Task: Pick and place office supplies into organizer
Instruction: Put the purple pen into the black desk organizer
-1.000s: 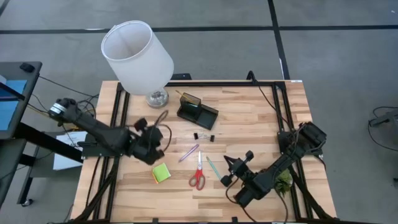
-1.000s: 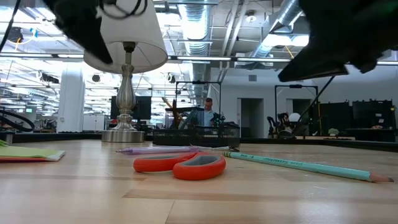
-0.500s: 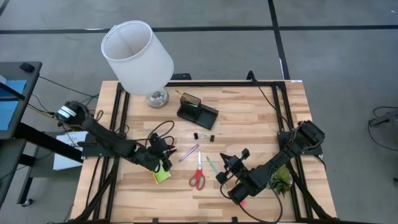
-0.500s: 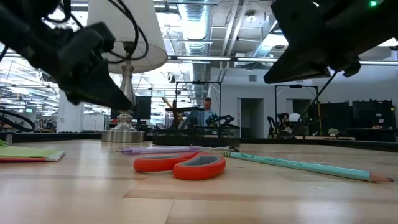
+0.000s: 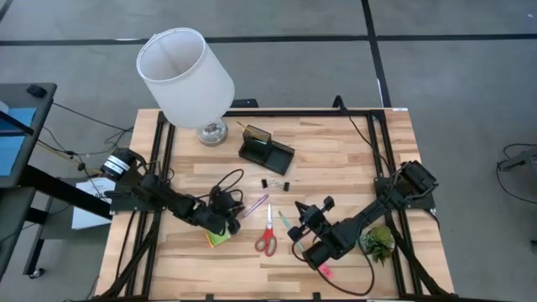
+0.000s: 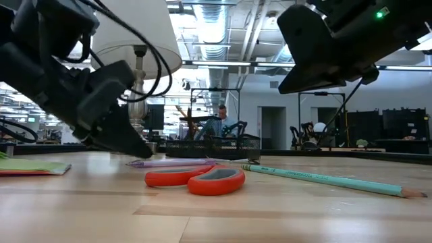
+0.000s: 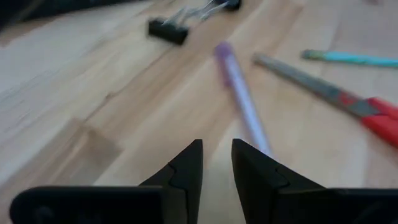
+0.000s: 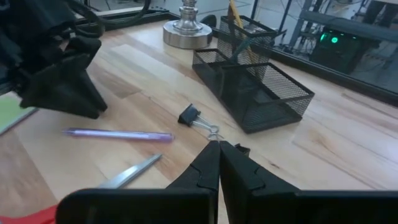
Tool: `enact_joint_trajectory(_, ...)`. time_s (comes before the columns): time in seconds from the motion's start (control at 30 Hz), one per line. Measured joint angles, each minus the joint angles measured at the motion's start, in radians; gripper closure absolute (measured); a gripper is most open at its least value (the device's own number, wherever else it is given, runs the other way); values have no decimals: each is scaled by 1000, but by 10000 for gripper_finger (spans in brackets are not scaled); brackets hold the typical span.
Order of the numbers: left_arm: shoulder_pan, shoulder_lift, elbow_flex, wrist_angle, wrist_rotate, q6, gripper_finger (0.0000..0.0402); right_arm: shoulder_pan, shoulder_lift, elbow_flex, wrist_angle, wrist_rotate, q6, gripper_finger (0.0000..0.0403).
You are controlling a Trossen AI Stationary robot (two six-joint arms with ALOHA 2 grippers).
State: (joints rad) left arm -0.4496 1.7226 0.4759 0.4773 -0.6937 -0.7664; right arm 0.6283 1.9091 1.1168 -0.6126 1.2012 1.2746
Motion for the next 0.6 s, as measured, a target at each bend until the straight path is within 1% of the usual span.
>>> enact_joint_trajectory(0.07,0,-1,2,41,14,28,325,-4,0,0,-1,-4,-1,400)
enact_joint_trajectory(0.17,0,-3,1,65,2,50,325,-10,0,0,-2,-6,-1,400)
enact_joint_trajectory(0.43,3,-4,1,90,24,56,325,-11,0,0,-2,-8,-2,400)
enact_joint_trajectory(0.6,3,-4,1,115,25,90,325,-11,0,0,1,-8,-1,400)
